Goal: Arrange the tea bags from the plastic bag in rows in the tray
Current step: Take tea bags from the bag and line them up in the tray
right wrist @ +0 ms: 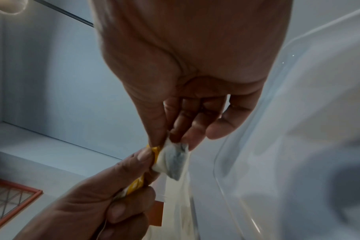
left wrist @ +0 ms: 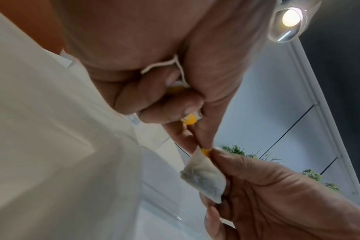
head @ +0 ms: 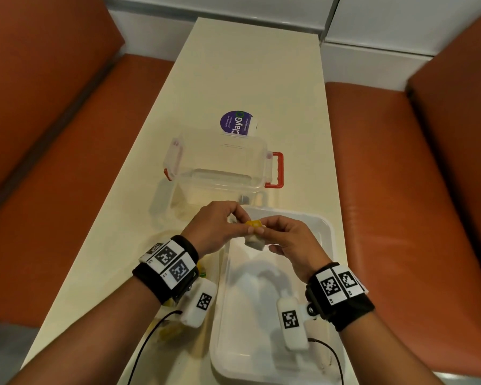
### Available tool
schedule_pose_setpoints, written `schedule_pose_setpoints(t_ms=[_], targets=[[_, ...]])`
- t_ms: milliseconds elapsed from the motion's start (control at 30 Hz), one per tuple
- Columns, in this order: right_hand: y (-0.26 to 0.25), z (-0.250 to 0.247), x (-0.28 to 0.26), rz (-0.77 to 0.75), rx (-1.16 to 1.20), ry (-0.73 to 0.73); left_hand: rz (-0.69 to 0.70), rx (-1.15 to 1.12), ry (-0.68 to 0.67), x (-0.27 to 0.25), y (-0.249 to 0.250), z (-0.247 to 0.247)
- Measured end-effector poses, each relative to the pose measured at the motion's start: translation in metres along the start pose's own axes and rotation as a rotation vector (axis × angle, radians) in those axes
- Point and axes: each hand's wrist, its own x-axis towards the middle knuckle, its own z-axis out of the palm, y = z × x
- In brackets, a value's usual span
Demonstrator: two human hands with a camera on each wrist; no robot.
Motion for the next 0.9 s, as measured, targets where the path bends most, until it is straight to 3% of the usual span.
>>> schedule_pose_setpoints(t_ms=[133, 267, 400, 600, 767, 900], targets=[[0.002, -0.001, 0.011, -0.008, -0.059, -0.001, -0.037, 0.022, 0.03, 0.005, -0.004, -0.003], [0.011, 0.004, 0.03, -0.053, -0.137, 0.118, -0.04, 0.063, 0.138, 0.013, -0.009, -0.019], [0.025, 0.012, 0.048, -0.034, -0.285, 0.153, -0.082, 0.293, 0.19, 0.023, -0.019, -0.042], [0.037, 0.021, 0.061, -0.002, -0.23, 0.233, -0.152, 0.763, -0.04, 0.032, -0.029, -0.031], [0.045, 0.025, 0.064, -0.03, -0.391, 0.321, -0.081, 0.904, -0.129, 0.039, -0.028, -0.007], [0.04, 0.029, 0.059, -0.088, -0.532, 0.353, -0.026, 1.002, -0.123, 0.042, -0.032, 0.003]])
